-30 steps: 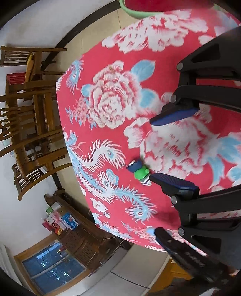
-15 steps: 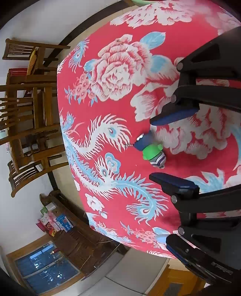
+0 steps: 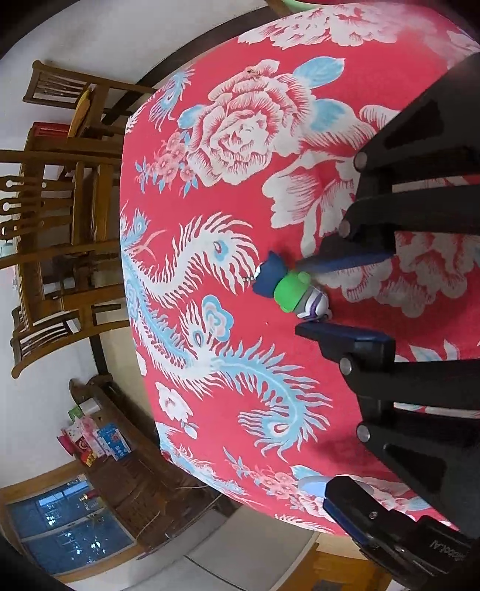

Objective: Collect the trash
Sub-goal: 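Grasp the green-and-blue toy figure with the right tool while the left tool holds the disc, then carry the blue disc and green toy over the bucket with both tools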

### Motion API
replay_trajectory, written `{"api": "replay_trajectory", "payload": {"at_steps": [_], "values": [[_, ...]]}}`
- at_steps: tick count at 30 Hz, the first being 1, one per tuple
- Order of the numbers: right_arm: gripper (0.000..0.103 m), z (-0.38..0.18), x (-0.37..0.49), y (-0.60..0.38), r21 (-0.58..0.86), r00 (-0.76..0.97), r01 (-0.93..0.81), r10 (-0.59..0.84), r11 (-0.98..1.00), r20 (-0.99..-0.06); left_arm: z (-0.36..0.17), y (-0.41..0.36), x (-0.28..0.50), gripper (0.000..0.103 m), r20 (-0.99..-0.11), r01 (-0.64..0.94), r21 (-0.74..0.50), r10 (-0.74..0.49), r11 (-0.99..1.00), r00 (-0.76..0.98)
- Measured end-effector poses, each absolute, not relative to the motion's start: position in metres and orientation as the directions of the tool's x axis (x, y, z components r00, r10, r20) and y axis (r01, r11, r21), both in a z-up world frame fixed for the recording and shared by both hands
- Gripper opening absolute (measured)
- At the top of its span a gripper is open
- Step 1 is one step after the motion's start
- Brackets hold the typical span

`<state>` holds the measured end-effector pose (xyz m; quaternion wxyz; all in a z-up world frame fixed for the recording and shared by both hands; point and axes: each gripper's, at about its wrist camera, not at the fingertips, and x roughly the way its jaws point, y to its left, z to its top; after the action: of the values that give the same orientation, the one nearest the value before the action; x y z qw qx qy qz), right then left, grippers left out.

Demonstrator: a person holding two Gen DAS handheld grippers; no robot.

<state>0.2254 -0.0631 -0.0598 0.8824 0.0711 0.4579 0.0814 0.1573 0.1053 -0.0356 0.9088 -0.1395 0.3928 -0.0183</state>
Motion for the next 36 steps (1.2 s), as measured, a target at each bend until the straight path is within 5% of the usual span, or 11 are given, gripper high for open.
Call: {"api": "replay_trajectory", "payload": {"at_steps": [36], "values": [[0.028,0.008,0.082,-0.204,0.242,0.737,-0.027,0.183,0.970,-0.651,0.000,-0.024,0.113,0.030,-0.682,0.198,-0.239,-0.310,0.950,0.662]]}}
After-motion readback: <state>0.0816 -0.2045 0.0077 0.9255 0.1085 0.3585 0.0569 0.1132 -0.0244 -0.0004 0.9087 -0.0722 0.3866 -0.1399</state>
